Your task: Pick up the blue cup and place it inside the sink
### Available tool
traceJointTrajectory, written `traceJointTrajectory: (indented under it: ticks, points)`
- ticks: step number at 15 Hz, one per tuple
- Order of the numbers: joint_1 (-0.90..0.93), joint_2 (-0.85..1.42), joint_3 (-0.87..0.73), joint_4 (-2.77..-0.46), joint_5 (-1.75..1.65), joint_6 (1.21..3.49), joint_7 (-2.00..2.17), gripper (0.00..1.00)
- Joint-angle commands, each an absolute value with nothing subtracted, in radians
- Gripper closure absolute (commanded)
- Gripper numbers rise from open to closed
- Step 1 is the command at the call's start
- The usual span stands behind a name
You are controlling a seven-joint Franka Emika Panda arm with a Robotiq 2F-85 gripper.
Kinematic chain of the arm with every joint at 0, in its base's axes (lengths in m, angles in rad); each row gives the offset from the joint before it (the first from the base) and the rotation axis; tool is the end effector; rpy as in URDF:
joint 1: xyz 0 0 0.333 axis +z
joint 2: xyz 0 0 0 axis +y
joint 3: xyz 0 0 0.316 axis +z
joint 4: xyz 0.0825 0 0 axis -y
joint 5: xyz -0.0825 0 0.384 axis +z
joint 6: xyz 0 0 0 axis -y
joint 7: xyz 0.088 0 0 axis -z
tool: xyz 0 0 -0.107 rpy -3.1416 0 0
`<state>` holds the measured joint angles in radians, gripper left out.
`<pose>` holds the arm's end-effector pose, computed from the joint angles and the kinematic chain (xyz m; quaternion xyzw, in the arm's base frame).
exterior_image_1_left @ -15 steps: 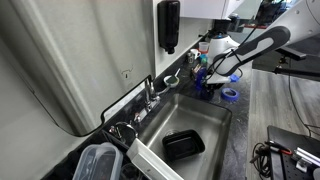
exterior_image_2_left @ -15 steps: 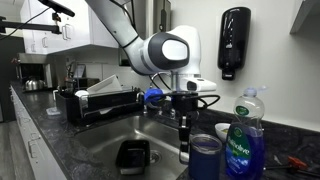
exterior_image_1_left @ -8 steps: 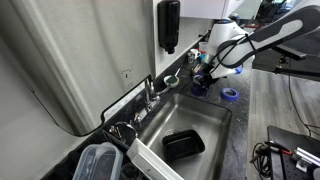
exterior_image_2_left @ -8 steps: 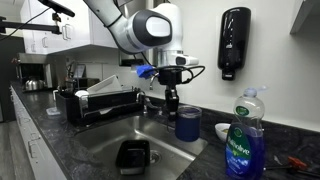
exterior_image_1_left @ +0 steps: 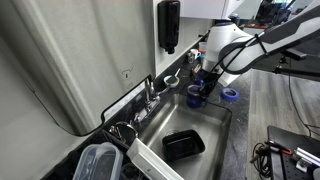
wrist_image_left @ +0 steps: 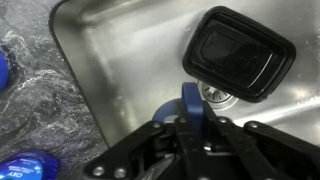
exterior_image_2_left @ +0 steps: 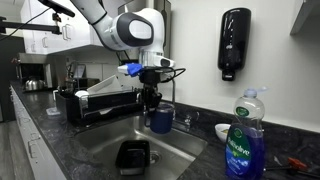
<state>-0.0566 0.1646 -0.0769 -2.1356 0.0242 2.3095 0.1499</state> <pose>0.5586 -0.0740 0.3309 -0.9889 0.1487 -0.0049 0.0027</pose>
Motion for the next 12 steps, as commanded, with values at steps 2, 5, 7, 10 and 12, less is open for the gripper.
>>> traceJointTrajectory:
  ticks: [2,5,7,10,12]
  points:
    - [-0.049,0.216,-0.077,-2.143,-0.055,2.331,0.095,0.96]
    - [-0.050,0.297,-0.079,-2.113,-0.105,2.338,0.086,0.96]
    - [-0.049,0.349,-0.084,-2.092,-0.124,2.352,0.096,0.96]
    - [-0.051,0.436,-0.093,-2.042,-0.125,2.383,0.111,0.96]
    - [-0.059,0.486,-0.095,-2.006,-0.107,2.400,0.101,0.96]
